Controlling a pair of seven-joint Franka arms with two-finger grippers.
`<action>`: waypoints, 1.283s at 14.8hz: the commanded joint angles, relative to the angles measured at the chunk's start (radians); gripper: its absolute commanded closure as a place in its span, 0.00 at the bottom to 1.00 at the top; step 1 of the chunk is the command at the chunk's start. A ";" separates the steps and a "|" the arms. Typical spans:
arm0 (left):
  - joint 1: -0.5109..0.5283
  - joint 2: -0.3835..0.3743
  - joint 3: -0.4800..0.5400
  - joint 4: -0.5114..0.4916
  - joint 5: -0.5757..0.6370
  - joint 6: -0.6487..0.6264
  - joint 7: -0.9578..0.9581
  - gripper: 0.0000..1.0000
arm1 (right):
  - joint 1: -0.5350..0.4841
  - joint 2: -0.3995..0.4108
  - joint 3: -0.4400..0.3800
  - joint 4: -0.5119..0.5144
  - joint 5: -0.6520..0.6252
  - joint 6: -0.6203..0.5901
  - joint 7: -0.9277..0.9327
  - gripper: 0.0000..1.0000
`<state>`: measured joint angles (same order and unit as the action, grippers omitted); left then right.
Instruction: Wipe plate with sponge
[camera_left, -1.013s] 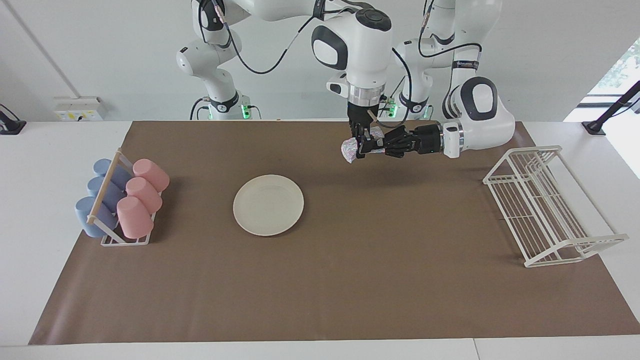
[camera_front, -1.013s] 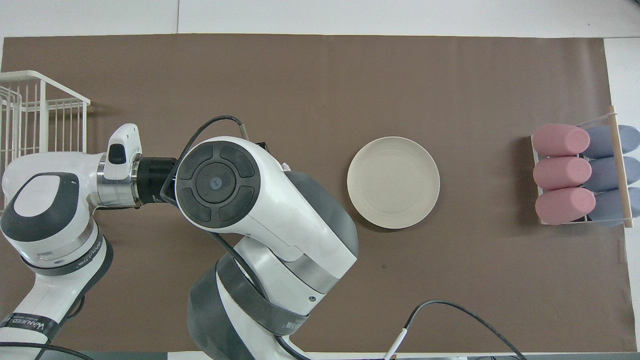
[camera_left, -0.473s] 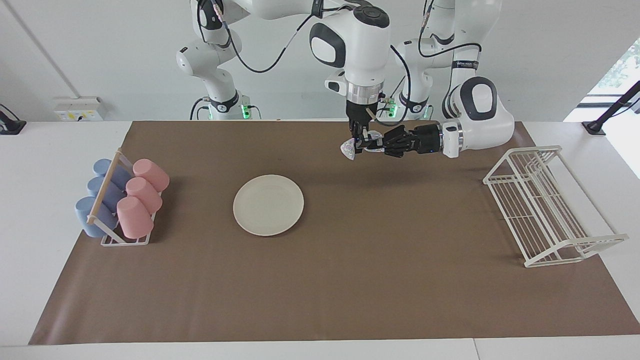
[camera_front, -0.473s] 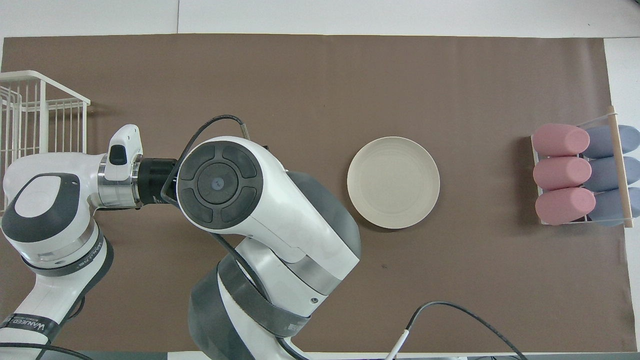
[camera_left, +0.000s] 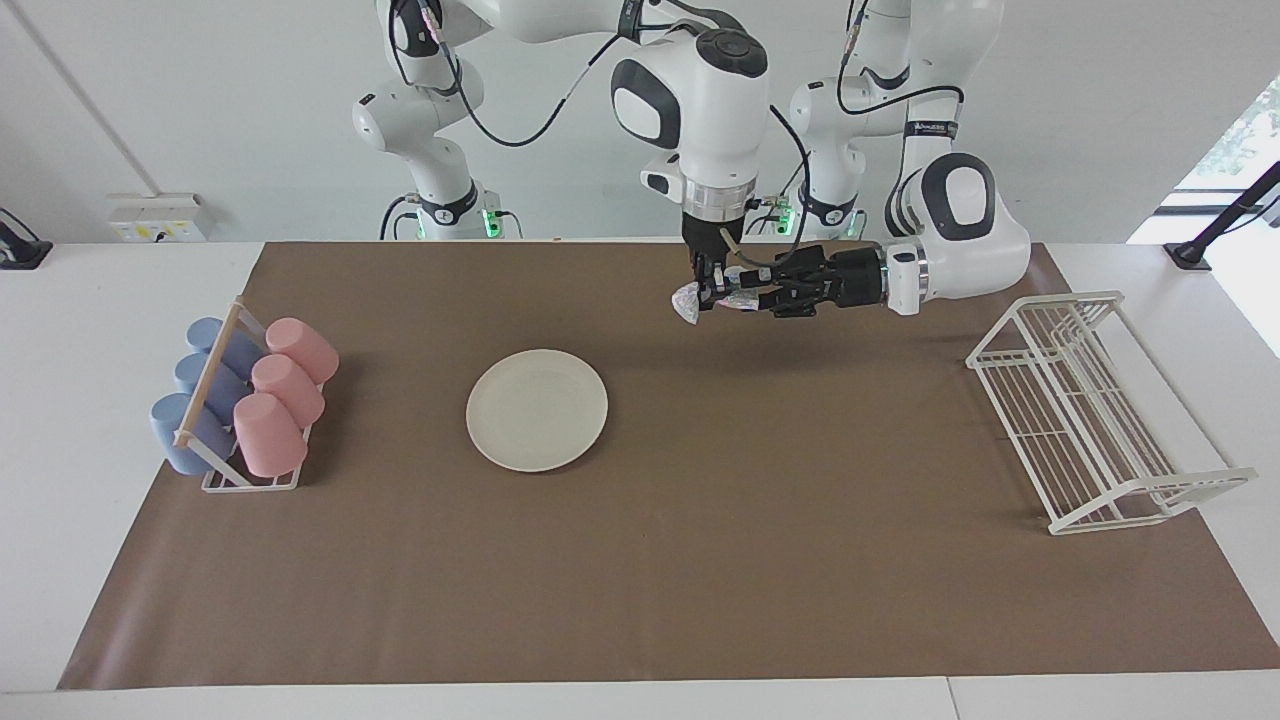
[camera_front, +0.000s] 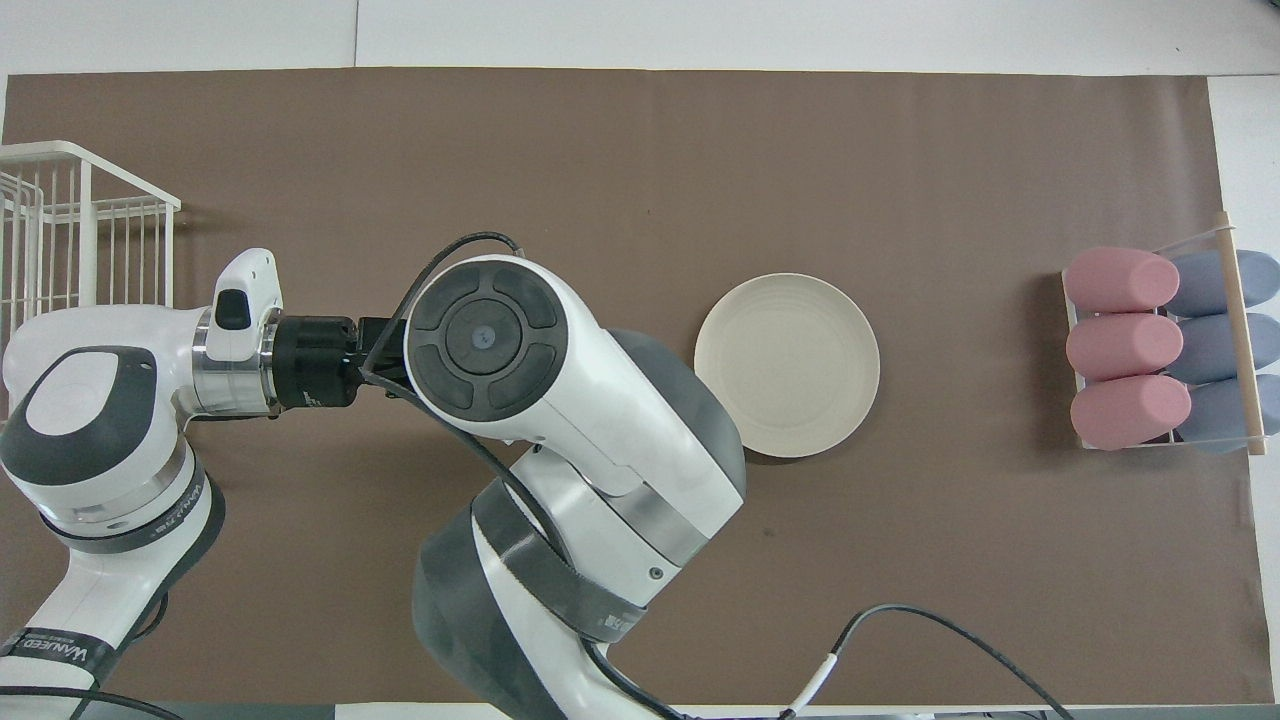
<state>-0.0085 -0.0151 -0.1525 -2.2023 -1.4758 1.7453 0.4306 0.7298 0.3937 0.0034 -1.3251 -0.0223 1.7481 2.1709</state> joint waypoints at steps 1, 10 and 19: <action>-0.002 -0.032 0.011 -0.031 0.002 -0.004 0.003 0.00 | -0.061 -0.087 0.001 -0.175 0.013 0.072 -0.106 1.00; 0.093 -0.028 0.013 0.033 0.291 -0.012 -0.042 0.00 | -0.340 -0.236 0.004 -0.773 0.068 0.575 -0.546 1.00; 0.084 -0.060 0.011 0.188 0.721 -0.010 -0.286 0.00 | -0.369 -0.141 0.003 -0.884 0.116 0.803 -0.638 1.00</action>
<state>0.0851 -0.0587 -0.1401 -2.0156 -0.7963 1.7435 0.1882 0.3882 0.2224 0.0020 -2.1818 0.0715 2.5036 1.6167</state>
